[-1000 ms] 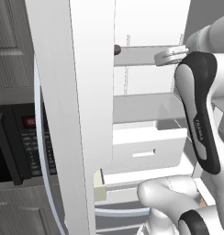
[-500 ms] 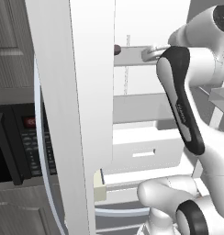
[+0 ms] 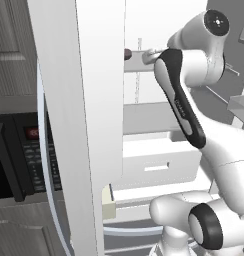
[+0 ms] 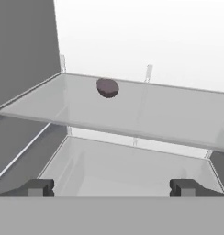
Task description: Gather the eggplant and broccoli from the fridge and place them on a tray on the dining counter. Then gather the chicken drumsticks from the fridge and place them on the other tray.
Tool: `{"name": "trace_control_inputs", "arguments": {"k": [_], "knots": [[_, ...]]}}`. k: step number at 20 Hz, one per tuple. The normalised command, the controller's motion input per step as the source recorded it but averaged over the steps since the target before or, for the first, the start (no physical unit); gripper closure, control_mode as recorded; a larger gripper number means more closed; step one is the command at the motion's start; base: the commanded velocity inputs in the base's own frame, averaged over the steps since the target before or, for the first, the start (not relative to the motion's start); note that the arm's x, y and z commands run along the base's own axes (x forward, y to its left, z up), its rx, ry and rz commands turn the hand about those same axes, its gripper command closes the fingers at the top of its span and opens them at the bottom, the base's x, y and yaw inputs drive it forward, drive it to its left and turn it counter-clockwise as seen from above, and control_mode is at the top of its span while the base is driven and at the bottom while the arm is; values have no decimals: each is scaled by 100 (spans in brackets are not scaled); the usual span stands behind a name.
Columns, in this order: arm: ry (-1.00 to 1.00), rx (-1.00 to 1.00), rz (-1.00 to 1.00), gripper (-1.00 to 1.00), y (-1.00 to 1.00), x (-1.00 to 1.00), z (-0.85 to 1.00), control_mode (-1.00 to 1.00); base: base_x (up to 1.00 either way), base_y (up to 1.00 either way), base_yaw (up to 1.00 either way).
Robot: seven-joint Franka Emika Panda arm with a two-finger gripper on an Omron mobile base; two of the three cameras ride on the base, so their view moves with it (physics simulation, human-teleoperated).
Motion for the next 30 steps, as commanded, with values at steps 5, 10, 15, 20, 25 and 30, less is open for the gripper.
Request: {"name": "trace_control_inputs", "arguments": {"k": [5,10,15,20,25,30], "knots": [[0,0,0,-100,12,62,-7,-100,0,0,0],[1,0,1,-100,15,58,-6,-100,0,0,0],[5,0,1,-100,14,60,-2,-100,0,0,0],[5,0,1,-100,9,60,-7,-100,0,0,0],[5,0,1,-100,7,59,-7,-100,0,0,0],[3,0,0,-100,7,53,-9,-100,0,0,0]]}}
